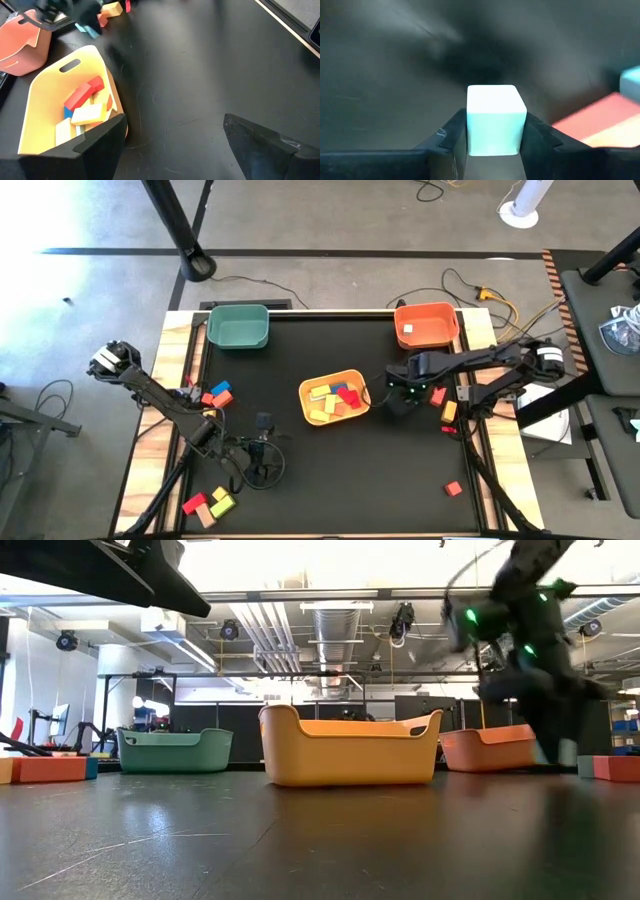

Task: Sort blocks by size
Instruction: Put the light blue square block into the orange bin

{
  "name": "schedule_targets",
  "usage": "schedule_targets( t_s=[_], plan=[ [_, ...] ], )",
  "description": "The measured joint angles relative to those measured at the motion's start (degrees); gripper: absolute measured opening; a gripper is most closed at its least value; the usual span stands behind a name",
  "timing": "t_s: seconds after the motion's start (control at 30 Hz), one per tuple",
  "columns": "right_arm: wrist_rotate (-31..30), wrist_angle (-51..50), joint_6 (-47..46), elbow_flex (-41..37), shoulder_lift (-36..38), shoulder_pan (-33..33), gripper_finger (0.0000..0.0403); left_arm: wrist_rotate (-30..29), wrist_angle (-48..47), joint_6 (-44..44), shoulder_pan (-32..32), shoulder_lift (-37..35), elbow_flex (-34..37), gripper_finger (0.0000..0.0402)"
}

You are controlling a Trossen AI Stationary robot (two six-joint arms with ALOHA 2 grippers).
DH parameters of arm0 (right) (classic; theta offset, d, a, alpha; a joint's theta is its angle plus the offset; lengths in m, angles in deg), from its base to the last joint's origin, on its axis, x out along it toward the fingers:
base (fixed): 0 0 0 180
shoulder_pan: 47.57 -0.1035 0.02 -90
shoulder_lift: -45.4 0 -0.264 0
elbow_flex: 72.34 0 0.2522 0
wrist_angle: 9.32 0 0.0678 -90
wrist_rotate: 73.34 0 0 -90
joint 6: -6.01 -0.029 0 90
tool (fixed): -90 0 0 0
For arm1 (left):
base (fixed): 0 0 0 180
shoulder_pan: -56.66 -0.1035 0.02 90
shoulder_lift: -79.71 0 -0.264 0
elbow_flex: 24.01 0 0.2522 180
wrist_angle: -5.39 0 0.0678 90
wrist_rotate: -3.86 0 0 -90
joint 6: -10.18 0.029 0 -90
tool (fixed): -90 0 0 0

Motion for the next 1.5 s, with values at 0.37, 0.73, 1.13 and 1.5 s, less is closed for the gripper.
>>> schedule_targets(
  t_s=[0.37,0.73,1.13,1.5],
  plan=[
    [-18.49,-10.79,4.00,20.55,0.77,6.55,0.0126,0.00,0.02,0.00,0.00,0.00,0.02,0.0317],
    [-27.45,3.07,10.01,13.42,-0.97,31.87,0.0126,0.00,0.02,0.00,0.00,0.00,0.02,0.0317],
    [-27.43,17.11,10.62,8.27,-8.23,43.78,0.0130,-0.09,0.24,0.00,0.00,0.00,0.02,0.0317],
    [-27.20,21.13,10.07,8.36,-14.18,45.33,0.0136,-0.13,0.45,-0.40,-0.01,0.00,0.02,0.0317]
  ],
)
